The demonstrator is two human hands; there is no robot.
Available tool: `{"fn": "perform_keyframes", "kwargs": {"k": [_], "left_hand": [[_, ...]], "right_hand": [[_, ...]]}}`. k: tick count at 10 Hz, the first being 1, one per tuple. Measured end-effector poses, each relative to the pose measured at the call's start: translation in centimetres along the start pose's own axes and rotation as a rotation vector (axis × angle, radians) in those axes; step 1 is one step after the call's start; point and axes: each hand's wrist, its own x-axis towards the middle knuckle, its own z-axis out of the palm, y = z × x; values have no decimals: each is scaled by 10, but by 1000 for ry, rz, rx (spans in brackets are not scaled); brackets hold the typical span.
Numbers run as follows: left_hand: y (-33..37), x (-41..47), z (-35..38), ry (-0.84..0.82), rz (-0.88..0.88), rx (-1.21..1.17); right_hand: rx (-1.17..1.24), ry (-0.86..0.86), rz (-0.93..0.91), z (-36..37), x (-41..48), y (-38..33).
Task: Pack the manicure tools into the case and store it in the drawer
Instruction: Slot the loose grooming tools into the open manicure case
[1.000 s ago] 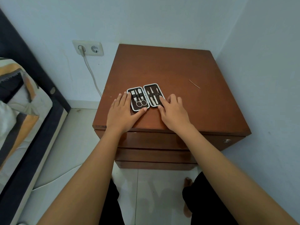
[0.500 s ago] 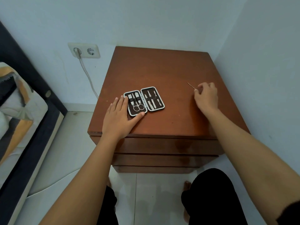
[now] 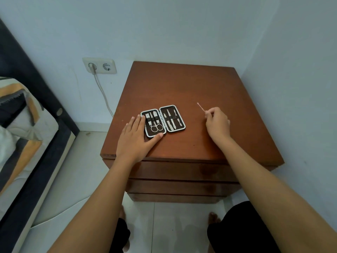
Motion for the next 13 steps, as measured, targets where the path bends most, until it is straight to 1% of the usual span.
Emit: {"fn": "perform_keyframes", "kwargs": {"k": [1, 2, 3, 4, 9, 11, 13], "left_hand": [[0, 0, 0, -5, -1, 6], [0, -1, -1, -1, -1, 15], [0, -1, 0, 0, -1, 12], [0, -1, 0, 2, -3, 3], [-1, 0, 2, 14, 1, 3], [-1, 0, 2, 15, 2, 3], [-1, 0, 2, 19, -2, 0]], "right_hand": [[162, -65, -173, 8, -27, -16], [109, -118, -306, 16, -44, -27], [9, -104, -368, 21, -52, -29], [-67, -90, -378, 21, -55, -30], [-204, -124, -374, 21, -71, -43], [-308, -130, -390, 21, -70, -46], [-366, -192, -360, 24, -66, -46]]}}
